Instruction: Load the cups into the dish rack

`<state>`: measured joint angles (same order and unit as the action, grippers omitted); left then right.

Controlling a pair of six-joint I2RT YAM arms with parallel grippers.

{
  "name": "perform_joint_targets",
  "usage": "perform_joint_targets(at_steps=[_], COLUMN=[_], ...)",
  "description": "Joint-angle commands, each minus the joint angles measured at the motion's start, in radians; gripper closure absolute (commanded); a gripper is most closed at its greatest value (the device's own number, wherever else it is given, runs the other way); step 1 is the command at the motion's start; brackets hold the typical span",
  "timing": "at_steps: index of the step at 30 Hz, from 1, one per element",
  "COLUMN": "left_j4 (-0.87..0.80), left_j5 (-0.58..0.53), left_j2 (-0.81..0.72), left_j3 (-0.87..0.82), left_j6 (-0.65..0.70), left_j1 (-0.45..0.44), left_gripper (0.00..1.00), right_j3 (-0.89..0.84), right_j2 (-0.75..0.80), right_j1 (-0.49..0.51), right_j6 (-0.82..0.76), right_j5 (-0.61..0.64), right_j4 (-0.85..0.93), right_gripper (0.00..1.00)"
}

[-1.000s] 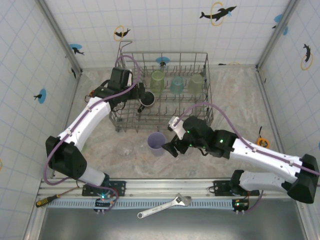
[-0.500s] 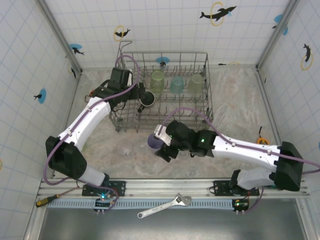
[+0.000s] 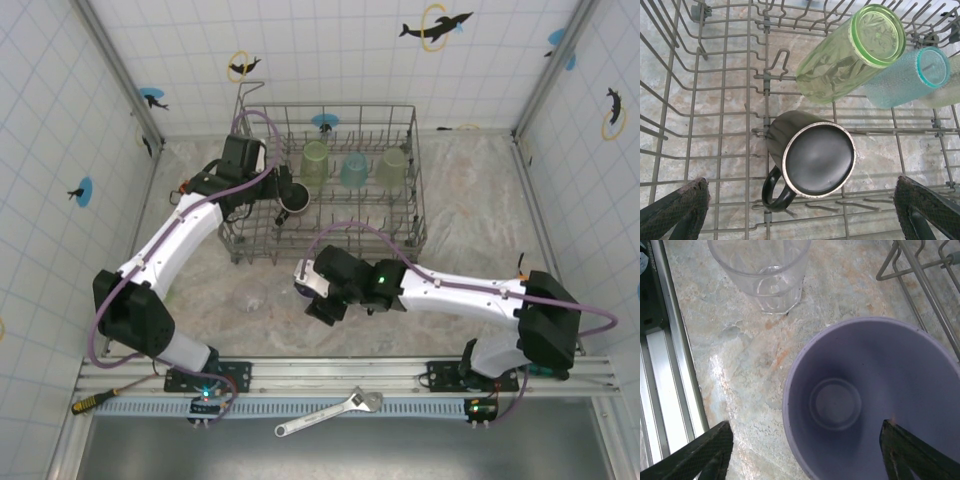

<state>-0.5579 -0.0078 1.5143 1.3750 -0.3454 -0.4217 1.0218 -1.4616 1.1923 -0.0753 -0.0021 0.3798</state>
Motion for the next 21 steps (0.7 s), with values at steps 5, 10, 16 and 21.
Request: perform_joint_targets(at_steps=[5,10,16,21], left_j4=[0.011,0.006,-0.001,0.0], left_j5=[0.01,0.005,0.009,0.01], left_j2=[0.01,0.018,0.04,0.046], left_j3=[0.01,0.018,0.029,0.03], left_j6=[-0.012,-0.007,-0.006,-0.004], left_j1=[0.004,0.004,0.004,0.003], left_gripper=[0.03,0.03,0.03,0.03], right_j3=[0.099,0.154,0.203,0.208], right_j2=[-0.087,-0.154,-0.199,-0.175], right_j1=[0.01,0.013,0.017,0.02], right_j6=[-0.042,-0.065,-0.062,-0.058], right_j5=[-0.018,-0.004,0.042,0.055], right_j4=[0.022,0.063,0.117,0.135], right_gripper=[0.32,0.52,0.86,1.0])
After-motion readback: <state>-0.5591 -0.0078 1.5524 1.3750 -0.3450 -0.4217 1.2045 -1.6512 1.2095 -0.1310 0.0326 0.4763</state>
